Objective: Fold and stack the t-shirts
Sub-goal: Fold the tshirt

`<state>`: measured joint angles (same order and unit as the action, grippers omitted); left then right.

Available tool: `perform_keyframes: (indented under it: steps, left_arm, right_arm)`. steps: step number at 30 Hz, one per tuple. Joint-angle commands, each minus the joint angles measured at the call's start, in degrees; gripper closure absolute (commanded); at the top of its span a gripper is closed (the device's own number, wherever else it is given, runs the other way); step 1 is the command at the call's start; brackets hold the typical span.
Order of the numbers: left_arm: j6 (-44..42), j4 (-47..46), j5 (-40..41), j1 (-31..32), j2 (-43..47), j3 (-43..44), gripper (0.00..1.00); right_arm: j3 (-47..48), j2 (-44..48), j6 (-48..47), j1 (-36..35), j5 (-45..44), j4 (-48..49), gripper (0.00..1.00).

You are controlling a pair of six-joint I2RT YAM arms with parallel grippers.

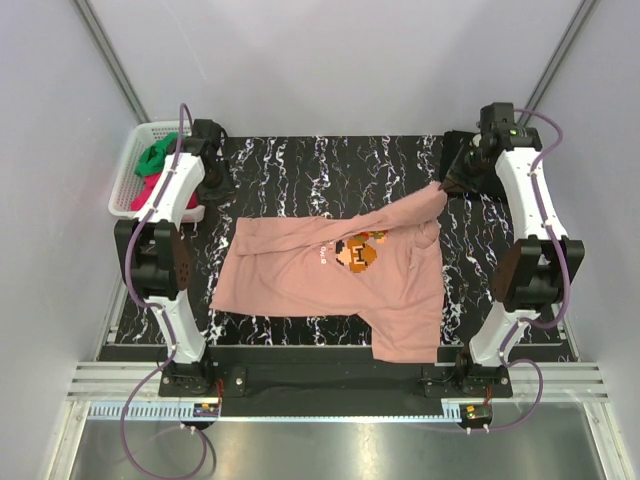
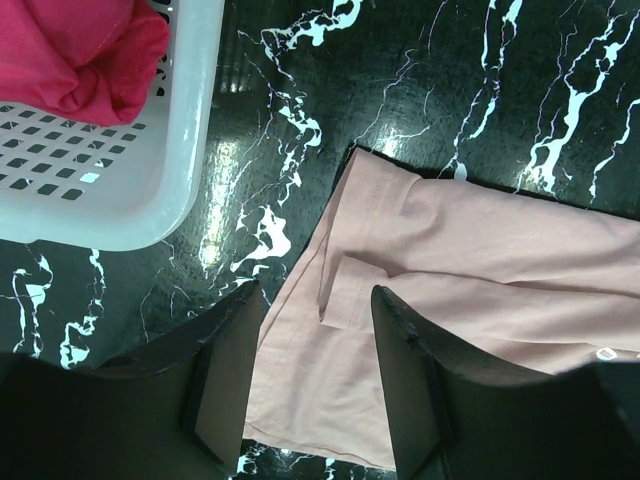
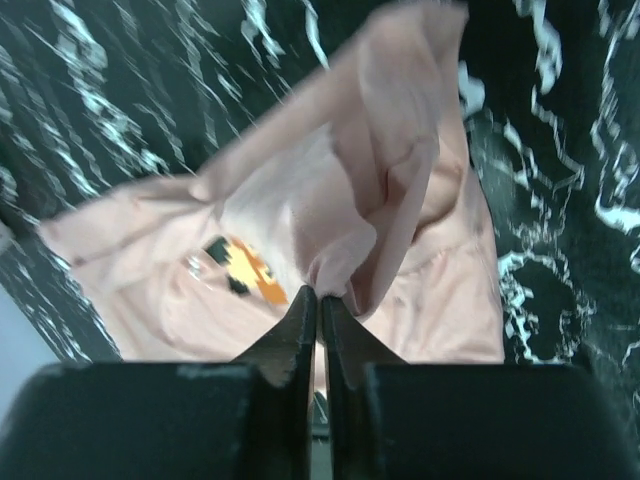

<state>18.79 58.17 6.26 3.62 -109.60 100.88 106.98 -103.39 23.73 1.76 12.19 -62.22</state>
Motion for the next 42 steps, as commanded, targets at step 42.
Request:
perform_keyframes:
  steps: [42]
  left_arm:
    - [5.03,-0.78,-4.42,5.44,-15.02,8.81,0.49]
  right_arm:
    - [2.71,-18.15,-2.37,-0.62,3.37,-1.07,0.78]
